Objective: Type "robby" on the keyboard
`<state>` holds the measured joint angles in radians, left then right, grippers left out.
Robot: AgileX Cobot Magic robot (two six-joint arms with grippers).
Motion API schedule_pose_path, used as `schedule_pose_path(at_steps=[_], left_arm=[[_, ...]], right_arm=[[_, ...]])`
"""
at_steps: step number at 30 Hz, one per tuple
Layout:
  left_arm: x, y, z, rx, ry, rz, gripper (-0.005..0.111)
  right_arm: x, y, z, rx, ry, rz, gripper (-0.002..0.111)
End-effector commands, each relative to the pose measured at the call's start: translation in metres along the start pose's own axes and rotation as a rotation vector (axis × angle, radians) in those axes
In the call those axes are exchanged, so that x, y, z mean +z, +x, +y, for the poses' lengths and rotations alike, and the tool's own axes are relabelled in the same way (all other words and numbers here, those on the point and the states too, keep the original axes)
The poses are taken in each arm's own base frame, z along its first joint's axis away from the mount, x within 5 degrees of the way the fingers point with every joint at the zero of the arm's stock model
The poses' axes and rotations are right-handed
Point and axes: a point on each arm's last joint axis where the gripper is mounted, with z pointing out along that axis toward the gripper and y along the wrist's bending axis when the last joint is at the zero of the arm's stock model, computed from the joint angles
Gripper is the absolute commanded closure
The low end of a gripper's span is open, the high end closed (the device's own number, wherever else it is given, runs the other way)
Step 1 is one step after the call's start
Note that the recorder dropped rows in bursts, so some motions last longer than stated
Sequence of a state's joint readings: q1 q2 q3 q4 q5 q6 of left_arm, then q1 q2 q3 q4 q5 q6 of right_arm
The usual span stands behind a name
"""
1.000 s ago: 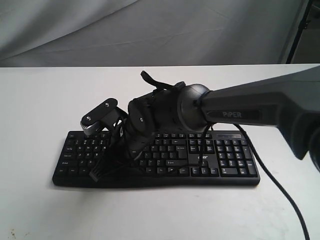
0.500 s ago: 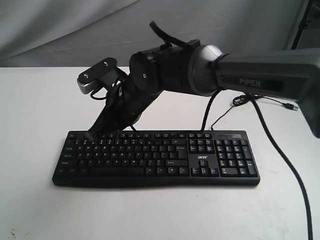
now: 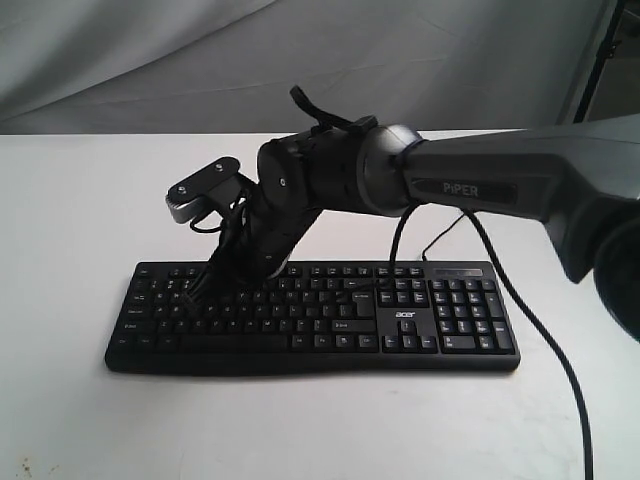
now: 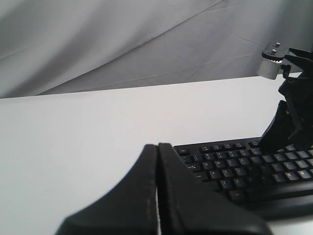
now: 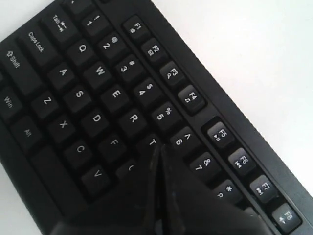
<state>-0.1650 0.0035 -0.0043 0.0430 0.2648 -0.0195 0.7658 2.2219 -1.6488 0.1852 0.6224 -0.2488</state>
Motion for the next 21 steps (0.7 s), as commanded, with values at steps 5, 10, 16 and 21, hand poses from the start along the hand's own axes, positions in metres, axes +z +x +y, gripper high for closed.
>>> schedule_pose_path(at_steps=[5,10,16,21], left_arm=[[0.0,0.001,0.0,0.003,0.005,-0.007,0.107],[0.0,0.001,0.0,0.003,0.005,-0.007,0.107],[0.0,0.001,0.0,0.003,0.005,-0.007,0.107],[0.0,0.001,0.0,0.003,0.005,-0.007,0.107]], right_arm=[[-0.003,-0.001,-0.009,0.009,0.013,-0.011,0.108],[-0.003,-0.001,-0.009,0.01,0.013,-0.011,0.108],[0.0,0.0,-0.009,0.01,0.01,-0.003,0.108],[0.014,0.007,-0.009,0.023,0.0,0.03,0.108]])
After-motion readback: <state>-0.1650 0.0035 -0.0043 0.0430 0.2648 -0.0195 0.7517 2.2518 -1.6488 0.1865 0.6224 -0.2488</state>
